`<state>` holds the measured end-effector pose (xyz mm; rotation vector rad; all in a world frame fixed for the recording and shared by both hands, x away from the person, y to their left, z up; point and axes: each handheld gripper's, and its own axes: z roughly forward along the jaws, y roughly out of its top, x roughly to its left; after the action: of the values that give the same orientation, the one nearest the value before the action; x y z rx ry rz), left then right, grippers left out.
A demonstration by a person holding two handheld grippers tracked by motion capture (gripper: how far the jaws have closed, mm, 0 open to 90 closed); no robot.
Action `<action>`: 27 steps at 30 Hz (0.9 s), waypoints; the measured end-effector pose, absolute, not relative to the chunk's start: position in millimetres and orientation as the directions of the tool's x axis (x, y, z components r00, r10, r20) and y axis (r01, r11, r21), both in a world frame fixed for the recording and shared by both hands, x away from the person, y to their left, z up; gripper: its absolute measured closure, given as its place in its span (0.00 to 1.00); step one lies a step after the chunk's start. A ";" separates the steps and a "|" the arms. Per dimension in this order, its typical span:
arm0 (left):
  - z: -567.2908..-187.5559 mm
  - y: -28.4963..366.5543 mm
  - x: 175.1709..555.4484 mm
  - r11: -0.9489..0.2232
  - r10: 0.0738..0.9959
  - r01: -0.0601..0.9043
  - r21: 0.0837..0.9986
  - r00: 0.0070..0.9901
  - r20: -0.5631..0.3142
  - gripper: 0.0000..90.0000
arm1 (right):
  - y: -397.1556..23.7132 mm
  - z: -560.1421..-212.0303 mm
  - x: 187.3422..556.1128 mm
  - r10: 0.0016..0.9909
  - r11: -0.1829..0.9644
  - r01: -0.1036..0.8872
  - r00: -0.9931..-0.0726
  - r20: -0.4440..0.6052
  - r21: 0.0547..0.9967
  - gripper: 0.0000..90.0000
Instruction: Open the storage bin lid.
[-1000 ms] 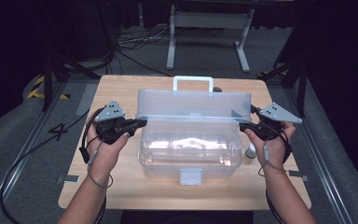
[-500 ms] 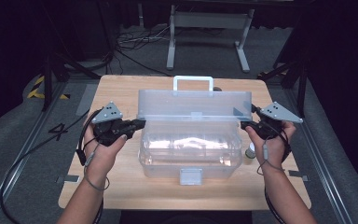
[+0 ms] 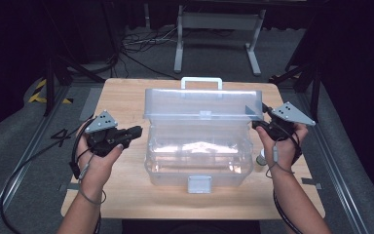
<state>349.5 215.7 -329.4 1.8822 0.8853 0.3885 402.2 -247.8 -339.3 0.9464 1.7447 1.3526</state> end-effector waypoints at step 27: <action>-331.8 232.8 338.8 -0.230 0.758 0.427 0.874 0.642 -0.114 0.94 | -244.6 -320.9 408.1 0.908 0.155 0.044 -0.401 -0.125 0.987 0.75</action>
<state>338.8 232.8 -331.8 1.8636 0.9422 0.4148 408.1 -244.6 -320.9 0.9327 1.6256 1.3507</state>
